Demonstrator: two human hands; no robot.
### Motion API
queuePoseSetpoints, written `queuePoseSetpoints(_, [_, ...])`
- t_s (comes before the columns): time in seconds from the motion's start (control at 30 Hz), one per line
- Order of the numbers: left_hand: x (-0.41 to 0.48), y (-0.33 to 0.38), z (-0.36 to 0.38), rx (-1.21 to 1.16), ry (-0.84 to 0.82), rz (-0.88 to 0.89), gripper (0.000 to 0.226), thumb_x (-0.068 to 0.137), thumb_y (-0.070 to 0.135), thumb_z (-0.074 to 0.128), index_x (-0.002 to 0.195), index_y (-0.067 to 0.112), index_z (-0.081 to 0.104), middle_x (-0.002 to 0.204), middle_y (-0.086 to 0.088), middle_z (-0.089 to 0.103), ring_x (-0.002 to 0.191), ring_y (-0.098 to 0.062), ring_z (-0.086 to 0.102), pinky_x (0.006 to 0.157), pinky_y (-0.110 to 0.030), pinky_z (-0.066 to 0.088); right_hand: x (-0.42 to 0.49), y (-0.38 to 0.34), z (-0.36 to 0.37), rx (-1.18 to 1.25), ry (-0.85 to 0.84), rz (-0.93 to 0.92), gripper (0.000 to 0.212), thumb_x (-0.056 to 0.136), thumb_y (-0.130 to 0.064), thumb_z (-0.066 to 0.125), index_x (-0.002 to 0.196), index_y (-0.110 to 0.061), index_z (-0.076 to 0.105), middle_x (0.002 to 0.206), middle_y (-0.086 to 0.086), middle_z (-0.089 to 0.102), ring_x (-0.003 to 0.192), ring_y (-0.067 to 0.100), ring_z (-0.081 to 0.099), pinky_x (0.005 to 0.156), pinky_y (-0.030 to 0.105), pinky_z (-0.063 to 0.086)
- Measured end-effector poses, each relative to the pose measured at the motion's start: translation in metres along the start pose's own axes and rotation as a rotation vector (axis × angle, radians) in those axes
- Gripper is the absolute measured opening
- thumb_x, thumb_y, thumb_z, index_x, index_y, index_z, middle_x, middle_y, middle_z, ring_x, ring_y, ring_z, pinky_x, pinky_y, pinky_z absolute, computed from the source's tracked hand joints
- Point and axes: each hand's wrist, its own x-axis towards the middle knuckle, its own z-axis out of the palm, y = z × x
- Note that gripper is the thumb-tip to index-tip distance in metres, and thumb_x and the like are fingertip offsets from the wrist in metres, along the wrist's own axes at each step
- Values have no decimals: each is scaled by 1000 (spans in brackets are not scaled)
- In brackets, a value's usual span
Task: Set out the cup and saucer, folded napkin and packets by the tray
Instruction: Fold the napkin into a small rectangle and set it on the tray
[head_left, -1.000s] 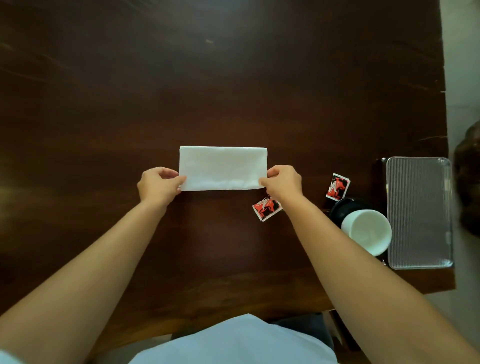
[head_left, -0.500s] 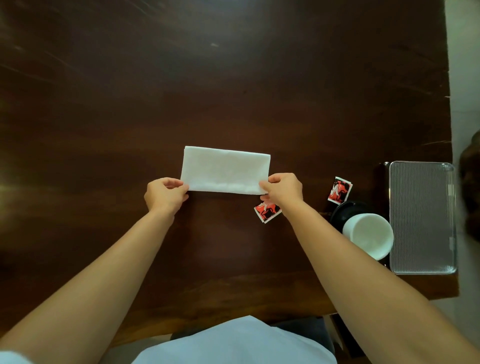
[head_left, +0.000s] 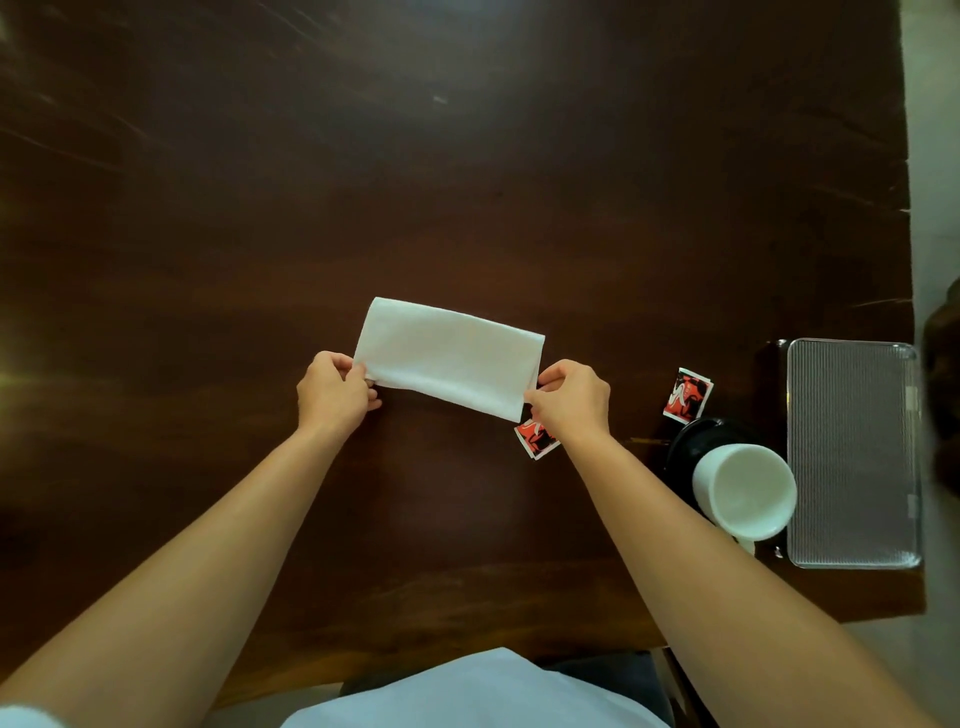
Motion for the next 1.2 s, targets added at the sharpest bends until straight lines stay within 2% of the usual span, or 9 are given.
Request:
queuePoseSetpoints(0.13, [6,5,-6,134,-63,64,5,96,19,62,97,17,58,86,-5,70,65,-15,71,67,-37,63,3,0,1,-7,8,-7,13,87,-12,74,89,-18,63,95,7,70,83,21,71,75,41,62])
queuePoseSetpoints(0.27, [6,8,-10,210,-127,113,9,94,23,67,94,19,59,81,-1,72,65,-14,72,62,-33,61,5,-2,-2,-3,22,-27,12,86,-12,70,95,-16,63,96,6,68,84,21,69,75,40,62])
queuePoseSetpoints(0.37, [2,7,-12,202,-103,174,11,93,25,68,95,22,58,76,5,73,67,-11,70,60,-30,57,1,-2,-3,30,44,-21,29,85,-11,73,110,-16,60,103,3,64,90,20,66,72,35,60])
queuePoseSetpoints(0.43, [0,9,-11,136,-102,159,10,93,25,66,100,22,60,74,6,74,68,-11,70,62,-31,57,-1,-3,-1,58,48,2,50,82,-7,76,127,-15,54,110,3,60,98,22,64,75,37,60])
queuePoseSetpoints(0.57, [-4,17,-10,-166,-261,-70,13,99,22,58,101,14,68,79,-2,76,71,-19,68,67,-35,59,-8,-6,2,145,22,81,74,76,2,80,138,-16,46,121,8,56,107,25,62,83,44,61])
queuePoseSetpoints(0.67, [-8,24,-13,-297,-301,-162,11,98,23,59,97,16,68,82,-5,73,73,-21,66,70,-37,59,-11,-4,2,179,75,92,73,74,4,80,137,-16,49,118,6,56,107,22,60,84,42,60])
queuePoseSetpoints(0.83, [-5,26,-22,-557,-388,-154,14,93,25,68,104,16,71,98,-5,74,81,-20,72,67,-33,59,-6,-9,-10,385,85,91,72,75,3,78,137,-22,53,96,-11,64,89,11,68,71,29,58])
queuePoseSetpoints(0.97, [-1,15,-14,-301,-273,-135,10,91,19,72,100,18,68,102,-7,72,87,-22,74,76,-36,62,-2,-8,-7,428,2,185,58,80,3,77,131,-19,59,97,-3,71,92,16,71,82,34,59])
queuePoseSetpoints(1.2, [0,5,-8,-70,-186,-27,11,86,23,78,92,23,69,90,2,74,66,-10,75,64,-29,60,1,-7,-3,338,110,115,53,82,-3,77,129,-18,58,102,-3,64,92,15,67,66,23,52])
